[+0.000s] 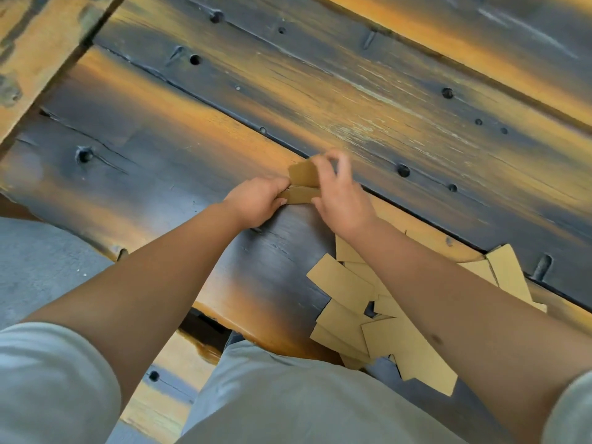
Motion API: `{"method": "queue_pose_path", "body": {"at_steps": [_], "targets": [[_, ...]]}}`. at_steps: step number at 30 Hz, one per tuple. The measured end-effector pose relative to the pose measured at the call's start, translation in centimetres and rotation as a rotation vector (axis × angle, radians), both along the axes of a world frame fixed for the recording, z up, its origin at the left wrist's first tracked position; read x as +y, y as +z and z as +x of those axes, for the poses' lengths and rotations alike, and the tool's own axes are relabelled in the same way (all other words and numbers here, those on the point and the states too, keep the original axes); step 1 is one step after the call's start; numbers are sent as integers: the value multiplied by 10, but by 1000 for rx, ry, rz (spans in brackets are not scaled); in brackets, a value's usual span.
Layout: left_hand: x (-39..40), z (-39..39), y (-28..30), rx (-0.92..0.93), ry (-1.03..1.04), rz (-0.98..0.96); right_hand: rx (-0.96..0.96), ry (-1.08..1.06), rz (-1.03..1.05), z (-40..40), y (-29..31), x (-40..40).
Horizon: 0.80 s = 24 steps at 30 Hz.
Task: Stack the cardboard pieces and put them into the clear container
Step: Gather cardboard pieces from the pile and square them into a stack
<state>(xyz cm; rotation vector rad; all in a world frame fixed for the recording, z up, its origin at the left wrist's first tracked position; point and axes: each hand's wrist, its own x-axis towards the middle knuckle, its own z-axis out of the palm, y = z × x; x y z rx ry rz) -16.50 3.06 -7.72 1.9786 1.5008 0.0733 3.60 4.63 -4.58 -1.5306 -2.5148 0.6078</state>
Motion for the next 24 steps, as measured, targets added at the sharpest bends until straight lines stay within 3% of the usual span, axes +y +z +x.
{"method": "queue_pose_path", "body": {"at_steps": [2,6,12,14,16,19,21,24], "targets": [[0,1,-2,-3,-19,0,8,-93,-5,0,-7,0],[-4,4,-2,-50,-13,18,-47,-58,10,-5,-12,-4],[-3,7,-5,-73,79,98,213,-191,-202,-12,-13,-3],[-1,7,-5,-85,84,97,205,-195,-135,-9,-6,-2],[-1,6,-4,-77,65,81,160,-120,33,-11,8,2],[-1,6,-4,-48,38,66,11,169,203,-14,27,14],[-2,6,-2,-45,32,46,-45,220,155,-7,35,23],[-3,4,1,-67,31,21,1,128,44,22,37,34]]}}
